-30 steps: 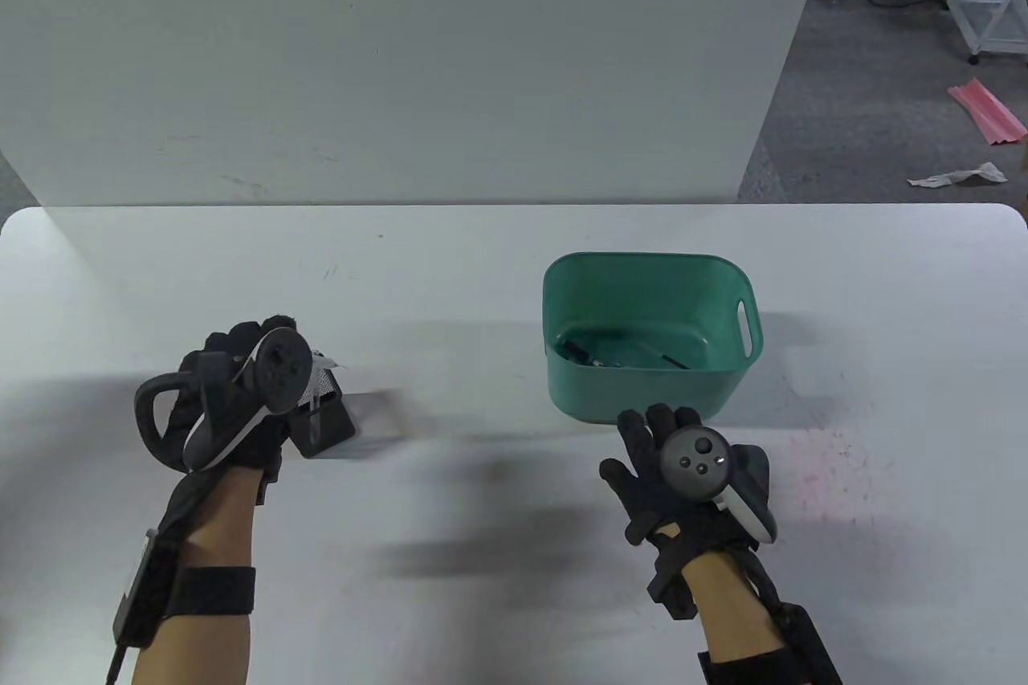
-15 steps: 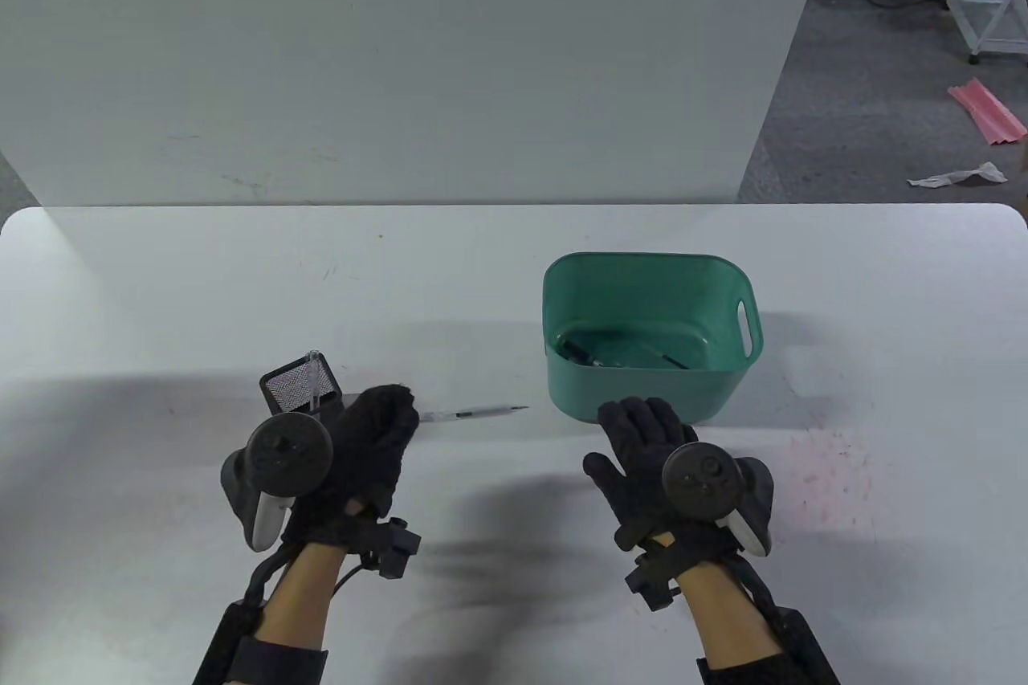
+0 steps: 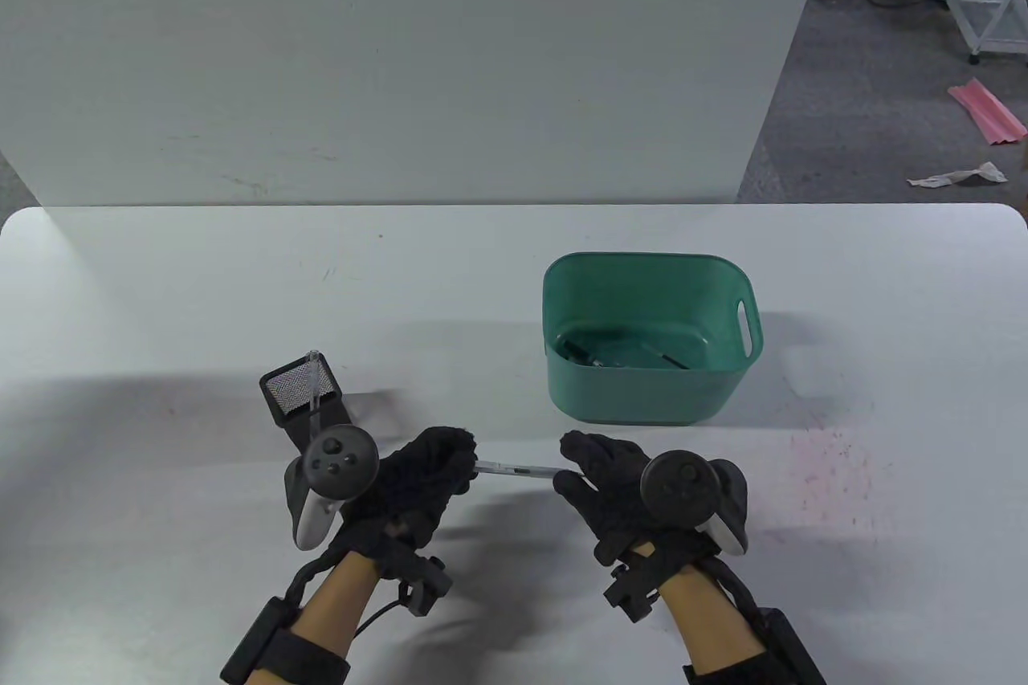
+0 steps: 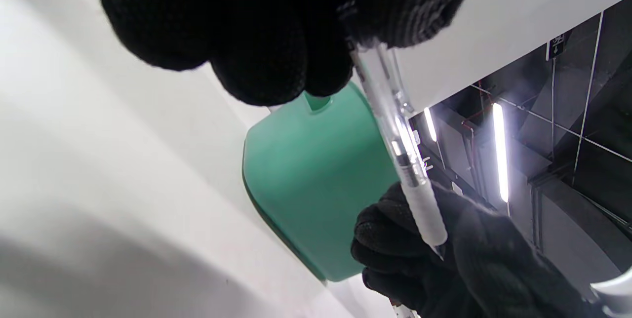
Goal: Disassemble pens into components
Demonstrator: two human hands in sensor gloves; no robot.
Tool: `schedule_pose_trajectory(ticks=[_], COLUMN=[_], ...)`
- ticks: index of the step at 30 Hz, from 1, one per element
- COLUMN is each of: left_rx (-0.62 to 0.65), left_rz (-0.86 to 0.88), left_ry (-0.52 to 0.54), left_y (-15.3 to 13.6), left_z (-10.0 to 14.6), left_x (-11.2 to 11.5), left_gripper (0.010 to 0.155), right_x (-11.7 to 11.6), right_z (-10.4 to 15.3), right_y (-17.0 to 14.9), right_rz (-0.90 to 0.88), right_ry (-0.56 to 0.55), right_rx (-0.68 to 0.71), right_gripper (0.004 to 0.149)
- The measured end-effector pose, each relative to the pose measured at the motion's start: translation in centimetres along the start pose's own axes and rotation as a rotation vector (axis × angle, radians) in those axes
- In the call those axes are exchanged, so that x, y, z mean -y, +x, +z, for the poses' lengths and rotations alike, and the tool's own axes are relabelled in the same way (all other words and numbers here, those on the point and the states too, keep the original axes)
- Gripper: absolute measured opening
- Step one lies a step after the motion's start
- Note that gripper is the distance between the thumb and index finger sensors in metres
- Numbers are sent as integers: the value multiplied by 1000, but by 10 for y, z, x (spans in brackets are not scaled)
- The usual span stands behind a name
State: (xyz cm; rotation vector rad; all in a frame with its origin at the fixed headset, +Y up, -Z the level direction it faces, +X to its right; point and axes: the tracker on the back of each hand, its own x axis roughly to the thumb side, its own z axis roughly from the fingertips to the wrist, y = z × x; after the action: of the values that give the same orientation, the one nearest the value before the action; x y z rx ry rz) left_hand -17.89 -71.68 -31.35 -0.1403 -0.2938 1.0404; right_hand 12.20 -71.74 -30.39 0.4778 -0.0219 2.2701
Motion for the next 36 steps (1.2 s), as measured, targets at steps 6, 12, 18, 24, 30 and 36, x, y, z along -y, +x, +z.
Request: schedule_pose_trajectory(ticks=[6, 12, 18, 24, 30, 36], left_rx=[-29, 30, 70, 77, 52, 43], left_rz=[19, -48, -148, -155, -103, -64], left_ry=[-39, -94, -95, -112, -107, -88], left_y=[-4, 2, 8, 9, 1, -2], left_z=[-1, -4, -2, -3, -2, -1], left_x=[7, 9, 14, 19, 15, 8], left_gripper=[40, 47, 54, 50, 49, 47], right_x=[-4, -1, 0, 2, -1, 3], right_z=[-2, -4, -4, -5, -2, 1], right_y=[-5, -14, -20, -24, -22, -25], right_rz=[-141, -247, -353, -400, -445, -409], right_ry=[73, 52, 36, 48, 122, 45], right_rx=[-86, -121, -165, -206, -204, -280], right_gripper=[50, 53, 58, 56, 57, 60])
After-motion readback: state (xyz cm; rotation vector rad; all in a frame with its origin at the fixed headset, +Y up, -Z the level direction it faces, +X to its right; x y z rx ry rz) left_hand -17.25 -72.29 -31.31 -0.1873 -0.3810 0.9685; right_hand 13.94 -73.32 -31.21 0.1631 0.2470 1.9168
